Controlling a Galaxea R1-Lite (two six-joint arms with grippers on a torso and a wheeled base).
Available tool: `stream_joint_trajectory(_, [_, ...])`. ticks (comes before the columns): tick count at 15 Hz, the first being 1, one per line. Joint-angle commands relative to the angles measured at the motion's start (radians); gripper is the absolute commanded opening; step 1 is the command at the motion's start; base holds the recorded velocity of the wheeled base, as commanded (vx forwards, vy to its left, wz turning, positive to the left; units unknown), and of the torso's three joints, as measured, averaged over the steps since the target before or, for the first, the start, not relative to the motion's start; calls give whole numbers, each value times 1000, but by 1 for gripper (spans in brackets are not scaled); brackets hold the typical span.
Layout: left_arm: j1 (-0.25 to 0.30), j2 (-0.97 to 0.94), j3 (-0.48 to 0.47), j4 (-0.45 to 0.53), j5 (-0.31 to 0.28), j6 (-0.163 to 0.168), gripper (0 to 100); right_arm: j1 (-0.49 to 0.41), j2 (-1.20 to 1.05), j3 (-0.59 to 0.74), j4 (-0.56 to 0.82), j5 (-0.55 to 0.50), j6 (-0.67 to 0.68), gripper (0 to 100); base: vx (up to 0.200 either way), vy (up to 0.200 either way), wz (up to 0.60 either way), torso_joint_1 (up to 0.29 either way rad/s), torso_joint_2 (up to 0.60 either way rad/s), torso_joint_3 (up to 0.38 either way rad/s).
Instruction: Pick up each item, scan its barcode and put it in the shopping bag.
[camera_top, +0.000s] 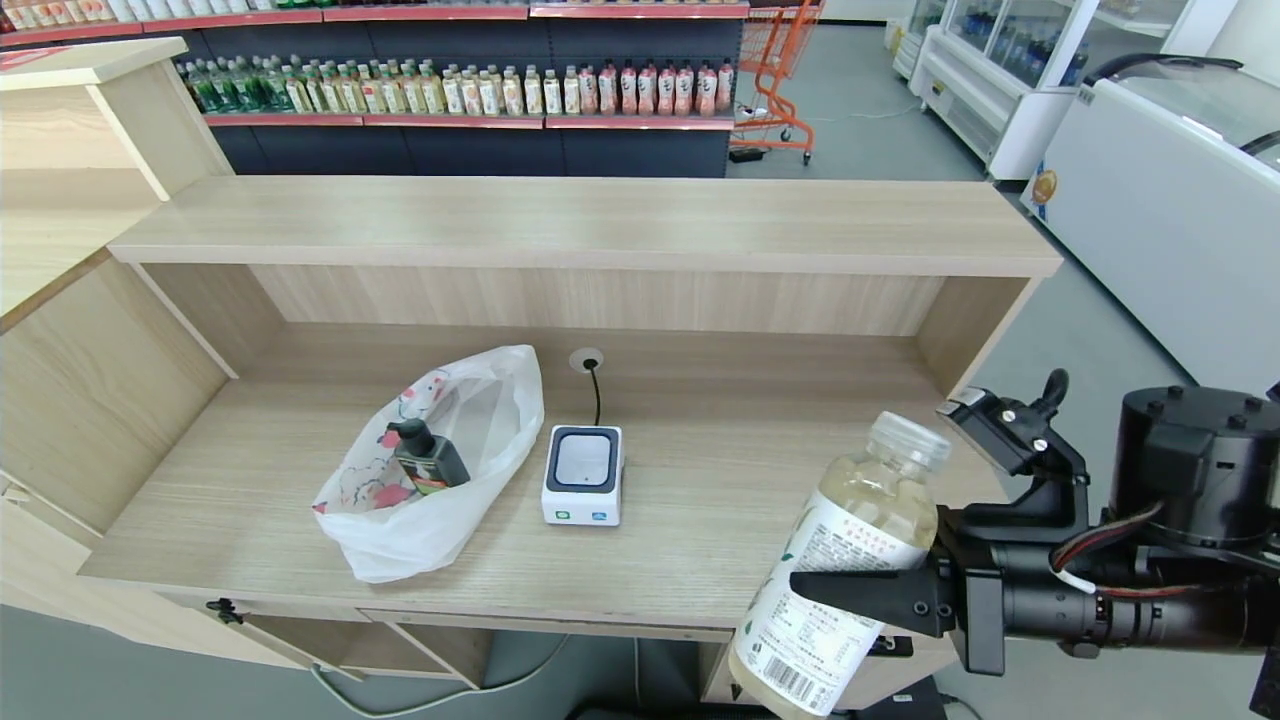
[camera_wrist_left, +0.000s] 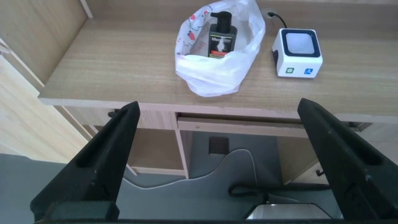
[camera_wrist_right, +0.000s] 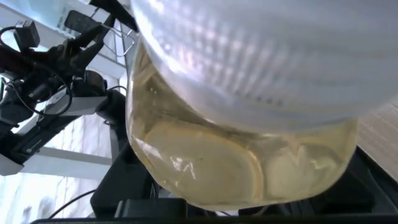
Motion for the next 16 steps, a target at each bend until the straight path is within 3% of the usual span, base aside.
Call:
stream_joint_trajectory(1, [0, 0, 0, 0, 0, 0, 100, 2, -7, 9, 21, 2, -1, 0, 0, 0, 0, 0, 0, 0])
stream_joint_trajectory(16, [0, 2, 0, 0, 0, 1, 100, 0, -36, 10, 38, -3, -4, 0, 0, 0, 0, 0, 0, 0])
